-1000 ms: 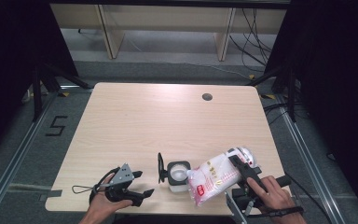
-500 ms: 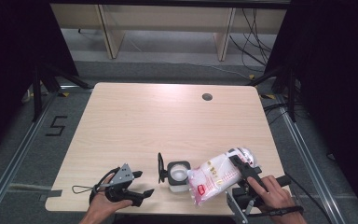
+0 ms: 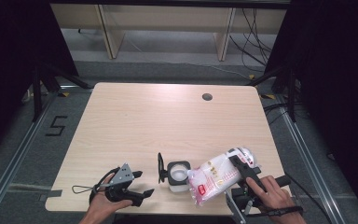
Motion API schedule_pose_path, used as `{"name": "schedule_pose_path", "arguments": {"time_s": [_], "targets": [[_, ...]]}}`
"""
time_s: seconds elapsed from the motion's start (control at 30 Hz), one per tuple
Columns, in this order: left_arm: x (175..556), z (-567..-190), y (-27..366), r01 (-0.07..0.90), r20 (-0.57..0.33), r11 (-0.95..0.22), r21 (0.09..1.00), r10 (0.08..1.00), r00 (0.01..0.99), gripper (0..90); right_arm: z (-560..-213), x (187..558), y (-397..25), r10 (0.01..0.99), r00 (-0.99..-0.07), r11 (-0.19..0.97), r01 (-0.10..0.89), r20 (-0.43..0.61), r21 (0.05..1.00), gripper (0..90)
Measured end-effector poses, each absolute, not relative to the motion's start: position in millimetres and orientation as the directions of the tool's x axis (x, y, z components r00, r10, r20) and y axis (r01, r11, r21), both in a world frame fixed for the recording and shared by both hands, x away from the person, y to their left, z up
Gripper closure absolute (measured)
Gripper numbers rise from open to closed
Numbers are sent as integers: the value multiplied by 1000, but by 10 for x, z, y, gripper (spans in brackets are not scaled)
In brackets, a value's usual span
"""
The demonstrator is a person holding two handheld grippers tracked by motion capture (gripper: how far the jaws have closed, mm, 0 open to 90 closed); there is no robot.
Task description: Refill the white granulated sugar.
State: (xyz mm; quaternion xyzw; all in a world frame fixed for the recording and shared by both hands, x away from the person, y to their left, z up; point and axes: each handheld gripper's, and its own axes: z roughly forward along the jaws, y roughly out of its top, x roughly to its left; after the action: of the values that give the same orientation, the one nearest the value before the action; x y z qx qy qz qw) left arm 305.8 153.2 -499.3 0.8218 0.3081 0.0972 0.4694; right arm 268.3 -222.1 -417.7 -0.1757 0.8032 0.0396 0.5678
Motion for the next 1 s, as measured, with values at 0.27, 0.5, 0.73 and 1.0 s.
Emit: {"name": "schedule_pose_path", "arguments": {"time_s": [0.27, 0.5, 0.73, 1.0], "targets": [[3053, -4993, 1528, 418, -133, -366, 831, 599, 790, 209, -4195, 2657, -2204, -261, -281, 938, -300, -924, -174, 475], [3054, -4993, 1529, 418, -133, -367, 831, 598, 790, 209, -4260, 2646, -2205, -226, -302, 953, -267, -926, -146, 481], [3056, -4991, 1532, 416, -128, -371, 830, 599, 790, 209, -4287, 2675, -2199, -244, -271, 941, -299, -931, -159, 485], [3054, -4994, 1528, 418, -133, -367, 831, 599, 790, 210, -4289, 2690, -2194, -281, -241, 928, -315, -929, -199, 491]]}}
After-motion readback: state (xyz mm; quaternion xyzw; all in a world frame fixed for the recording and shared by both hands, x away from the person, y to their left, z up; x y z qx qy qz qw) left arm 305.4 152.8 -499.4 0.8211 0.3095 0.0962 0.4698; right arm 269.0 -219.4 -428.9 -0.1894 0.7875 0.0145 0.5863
